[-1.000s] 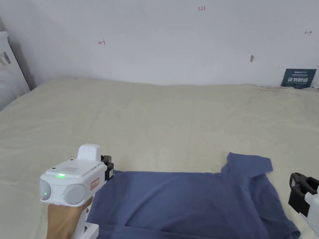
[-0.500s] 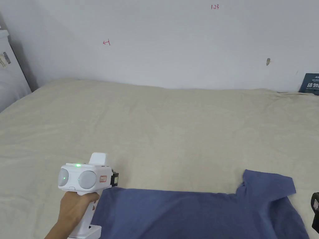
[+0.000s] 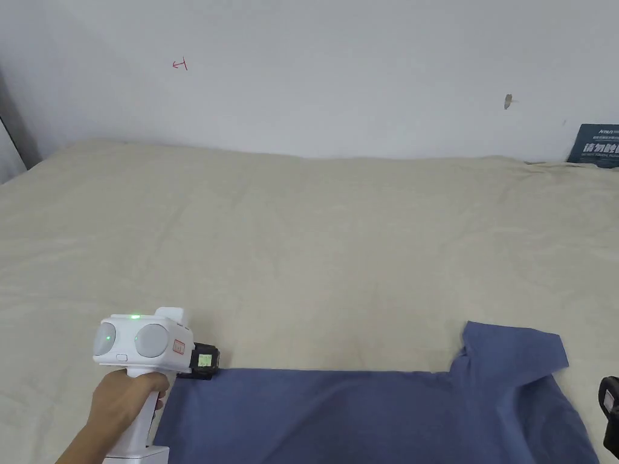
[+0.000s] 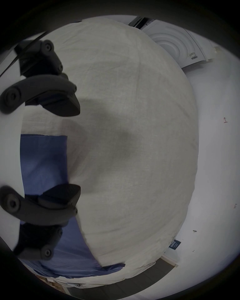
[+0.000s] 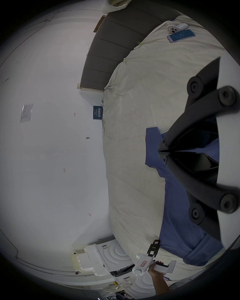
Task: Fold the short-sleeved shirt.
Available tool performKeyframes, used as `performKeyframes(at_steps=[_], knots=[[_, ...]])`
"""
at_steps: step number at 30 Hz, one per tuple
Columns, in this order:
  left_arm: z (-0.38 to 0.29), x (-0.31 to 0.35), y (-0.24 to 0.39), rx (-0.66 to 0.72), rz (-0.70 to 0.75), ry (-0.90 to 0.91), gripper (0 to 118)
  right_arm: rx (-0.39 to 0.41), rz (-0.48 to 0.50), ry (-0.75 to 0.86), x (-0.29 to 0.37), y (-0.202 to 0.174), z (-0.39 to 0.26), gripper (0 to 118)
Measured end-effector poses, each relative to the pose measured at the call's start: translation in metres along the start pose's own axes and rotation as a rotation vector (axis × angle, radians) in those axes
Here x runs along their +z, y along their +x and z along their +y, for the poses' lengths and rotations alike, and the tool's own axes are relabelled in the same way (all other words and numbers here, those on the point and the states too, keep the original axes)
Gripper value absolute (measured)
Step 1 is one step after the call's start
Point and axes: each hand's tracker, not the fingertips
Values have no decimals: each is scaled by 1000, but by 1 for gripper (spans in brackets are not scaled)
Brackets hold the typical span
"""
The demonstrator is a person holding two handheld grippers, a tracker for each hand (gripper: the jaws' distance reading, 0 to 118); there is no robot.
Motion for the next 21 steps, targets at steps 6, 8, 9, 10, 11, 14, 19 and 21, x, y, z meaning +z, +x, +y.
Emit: performKeyframes(at_steps=[6, 8, 9, 10, 11, 14, 19, 21], knots=[[-2, 8, 7, -49, -3, 5, 29, -9, -1, -19, -7, 3, -1, 0], [-3, 13, 6, -58, -20, 20, 2, -19, 3, -25, -12, 3, 0, 0], [-4, 14, 6, -52, -49, 21, 2, -25, 6, -28, -17, 4, 1, 0], [-6, 17, 7, -52, -45, 21, 1, -32, 7, -33, -23, 6, 3, 0], [-7, 19, 8, -56, -50, 25, 0, -37, 5, -39, -29, 8, 5, 0], [-14, 34, 12, -81, -63, 78, 0, -49, -7, -69, -55, 15, 10, 0], [-26, 68, 13, -88, -114, 141, 0, -70, -16, -173, -117, 34, 16, 1], [-29, 78, 13, -88, -123, 160, 0, -83, -14, -217, -141, 39, 16, 1]])
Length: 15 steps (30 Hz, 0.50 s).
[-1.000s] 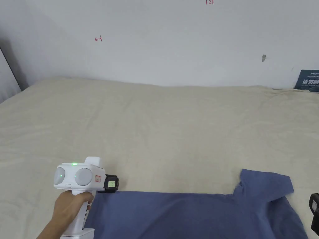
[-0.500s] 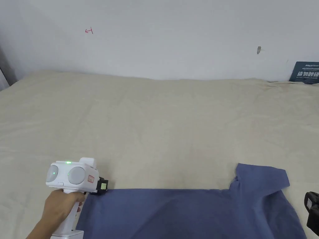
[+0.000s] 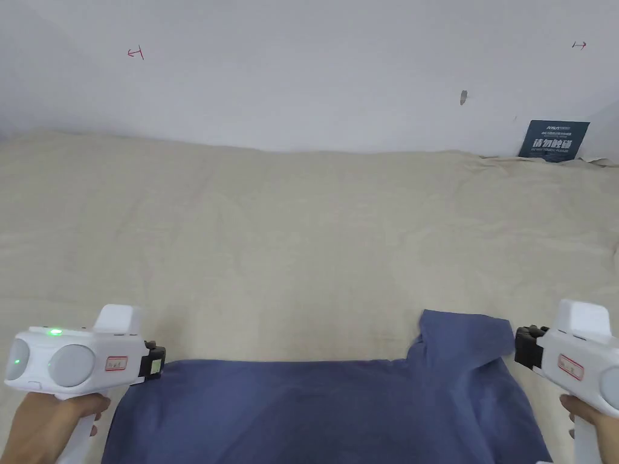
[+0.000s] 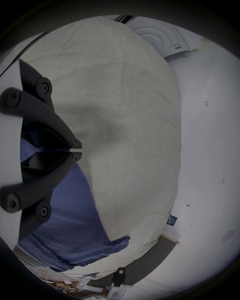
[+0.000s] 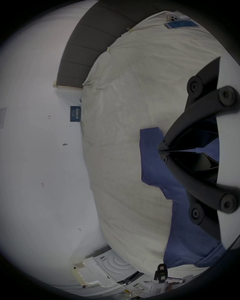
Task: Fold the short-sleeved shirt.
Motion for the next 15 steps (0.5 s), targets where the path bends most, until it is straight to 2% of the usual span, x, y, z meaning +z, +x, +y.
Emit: performKeyframes(at_steps=[2, 3, 6, 7, 12, 15], knots=[[-1, 8, 1, -5, -3, 11, 0, -35, 5, -62, -23, 5, 5, 5], [-2, 11, 1, -12, -4, 17, 0, -42, -3, -92, -33, 7, 7, 13], [-3, 21, 3, -21, -5, 22, 0, -22, -35, -182, -62, 11, 10, 76], [-3, 23, 3, -22, -6, 24, 0, -14, -59, -195, -63, 4, 8, 90], [-2, 21, -4, -20, -8, 29, 0, -69, -61, -261, -82, 6, -1, 91], [-2, 21, -4, -16, -6, 27, 0, -66, -78, -264, -82, -1, -3, 90]])
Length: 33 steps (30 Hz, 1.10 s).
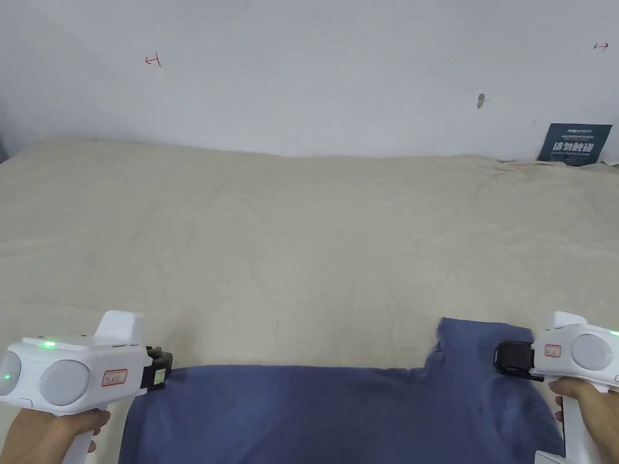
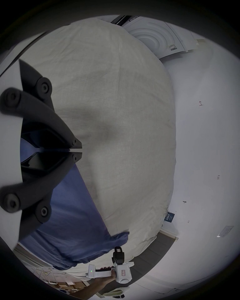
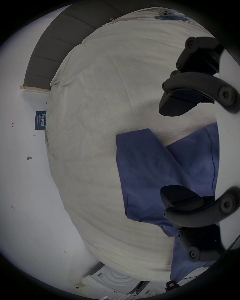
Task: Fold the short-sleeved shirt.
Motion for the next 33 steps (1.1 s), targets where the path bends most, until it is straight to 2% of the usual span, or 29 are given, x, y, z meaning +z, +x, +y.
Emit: performKeyframes(at_steps=[1, 2, 3, 5, 6, 9, 11, 17, 21, 28, 33], knots=[[0, 0, 0, 1, -1, -2, 0, 10, -1, -2, 0, -2, -1, 88], [-1, -1, 0, 2, -1, -1, 0, 19, -2, -3, -1, -5, -1, 81], [-1, -1, 0, 3, 0, -3, 0, 24, 4, -8, -1, -6, -2, 68], [-3, -2, 0, 10, -1, -3, 0, 3, 34, -5, -1, -8, -4, 21], [-3, -2, 1, 14, -2, -6, 0, -10, 31, 9, 1, -10, -5, 7], [-6, -2, 2, 18, 1, -7, 0, 15, 25, 34, 9, -13, -6, 3], [-9, -2, 2, 20, 1, -7, 0, 66, 10, 67, 21, -17, -7, 3], [-14, 8, -1, 39, 15, 3, 0, 99, 72, 133, 73, -14, -8, 3], [-17, 23, -3, 53, 23, 19, 0, 108, 141, 183, 118, -6, -18, 3], [-30, 66, -6, 57, 33, 54, 0, 136, 188, 220, 188, 19, -42, 3], [-52, 96, -9, 64, 35, 66, 0, 123, 215, 233, 222, 41, -72, 3]])
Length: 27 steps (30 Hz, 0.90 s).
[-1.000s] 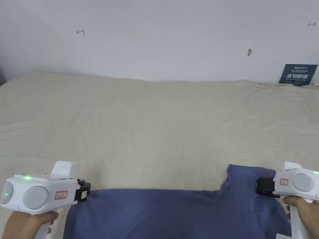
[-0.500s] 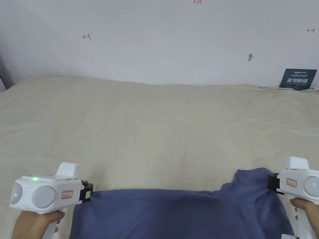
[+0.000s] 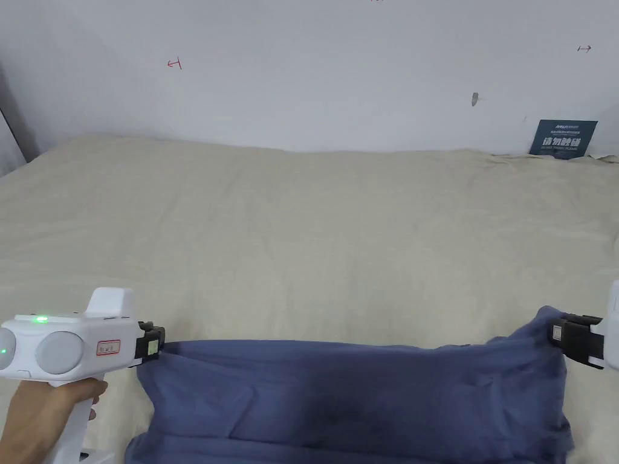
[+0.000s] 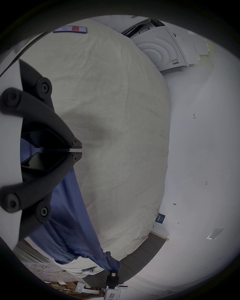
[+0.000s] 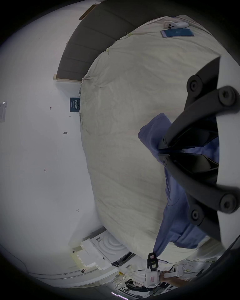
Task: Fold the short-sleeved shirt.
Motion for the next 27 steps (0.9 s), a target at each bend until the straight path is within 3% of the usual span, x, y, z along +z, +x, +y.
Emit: performKeyframes(at_steps=[11, 21, 27], knots=[[-72, 33, -2, -14, 9, -76, 0, -72, 33, -54, 49, 17, -87, 3], [-130, 39, -5, 9, 16, -162, 0, -155, 5, -141, 59, 30, -159, 3], [-157, 31, 0, -25, 39, -227, 0, -146, -50, -215, 44, 30, -192, 3]])
